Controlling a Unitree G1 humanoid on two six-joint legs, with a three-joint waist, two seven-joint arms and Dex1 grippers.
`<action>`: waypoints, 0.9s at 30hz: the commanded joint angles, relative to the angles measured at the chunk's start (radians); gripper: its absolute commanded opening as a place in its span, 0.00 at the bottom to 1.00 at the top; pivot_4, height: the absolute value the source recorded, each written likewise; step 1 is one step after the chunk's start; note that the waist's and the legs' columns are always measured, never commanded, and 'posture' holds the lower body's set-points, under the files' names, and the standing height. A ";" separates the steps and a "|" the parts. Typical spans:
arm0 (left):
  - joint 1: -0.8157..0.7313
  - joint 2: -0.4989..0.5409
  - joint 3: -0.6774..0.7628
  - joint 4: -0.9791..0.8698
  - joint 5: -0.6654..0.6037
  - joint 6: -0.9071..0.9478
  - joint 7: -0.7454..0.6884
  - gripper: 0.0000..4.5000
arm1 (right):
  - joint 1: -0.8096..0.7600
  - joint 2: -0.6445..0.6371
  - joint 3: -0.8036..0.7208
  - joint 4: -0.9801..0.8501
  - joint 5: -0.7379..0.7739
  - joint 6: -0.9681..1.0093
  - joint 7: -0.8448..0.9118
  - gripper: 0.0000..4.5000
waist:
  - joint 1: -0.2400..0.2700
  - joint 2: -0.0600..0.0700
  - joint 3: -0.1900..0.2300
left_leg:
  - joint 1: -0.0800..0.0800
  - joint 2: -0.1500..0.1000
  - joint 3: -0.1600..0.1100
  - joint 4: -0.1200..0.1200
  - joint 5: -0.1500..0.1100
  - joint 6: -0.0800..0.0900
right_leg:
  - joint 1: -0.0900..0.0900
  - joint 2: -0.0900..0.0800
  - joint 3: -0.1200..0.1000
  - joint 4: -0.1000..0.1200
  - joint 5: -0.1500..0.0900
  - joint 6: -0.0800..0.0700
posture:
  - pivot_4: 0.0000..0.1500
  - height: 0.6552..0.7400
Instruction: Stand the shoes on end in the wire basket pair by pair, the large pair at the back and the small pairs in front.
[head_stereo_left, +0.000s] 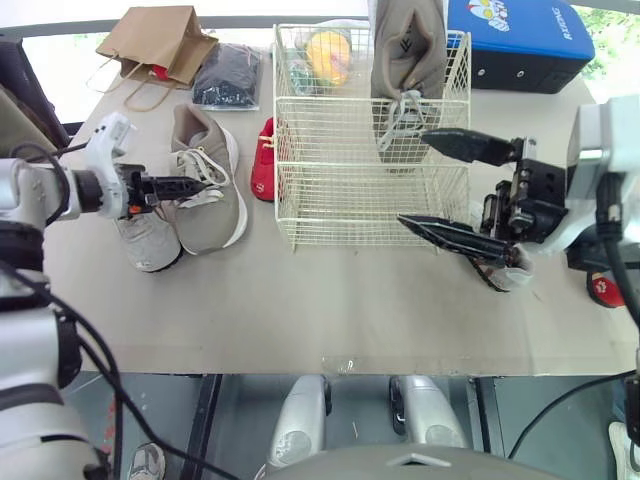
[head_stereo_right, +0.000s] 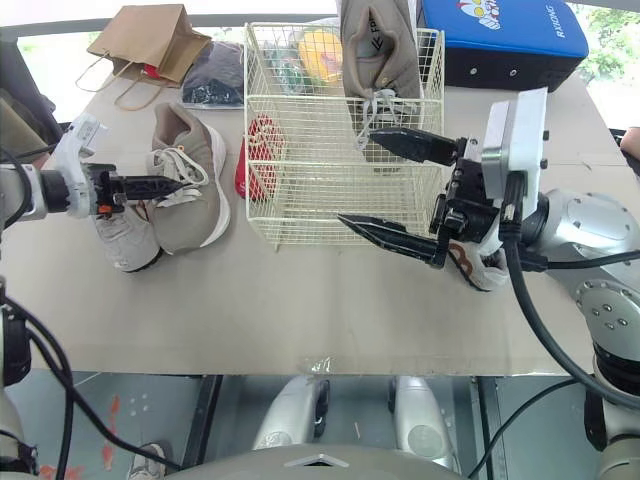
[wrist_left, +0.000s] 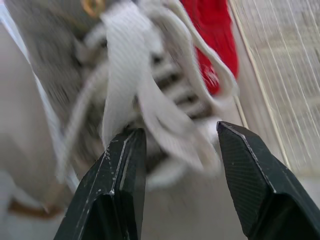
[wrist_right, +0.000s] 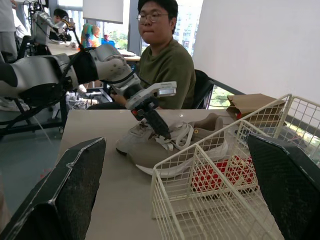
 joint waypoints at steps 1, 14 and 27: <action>-0.106 0.006 -0.001 0.151 0.080 -0.050 -0.027 0.56 | 0.018 -0.015 -0.026 -0.060 -0.001 0.000 -0.020 0.97 | 0.000 0.000 0.000 | 0.000 0.000 0.000 0.000 0.000 0.000 | 0.000 0.000 0.000 0.000 0.000 0.000 | 1.00 1.00; -0.128 -0.263 -0.038 0.479 0.288 -0.239 -0.067 0.39 | 0.096 -0.064 -0.080 -0.133 -0.001 0.025 -0.114 0.99 | 0.024 0.010 -0.012 | 0.018 0.000 0.000 -0.001 0.000 0.000 | 0.018 -0.001 0.000 -0.001 -0.002 0.002 | 1.00 1.00; -0.158 -0.159 0.446 0.275 0.012 -0.085 0.099 0.01 | 0.241 -0.053 -0.127 -0.150 -0.017 0.009 -0.155 0.99 | 0.019 -0.006 -0.005 | 0.014 0.000 -0.003 0.000 0.000 0.000 | 0.015 -0.001 -0.003 -0.001 -0.001 0.001 | 1.00 1.00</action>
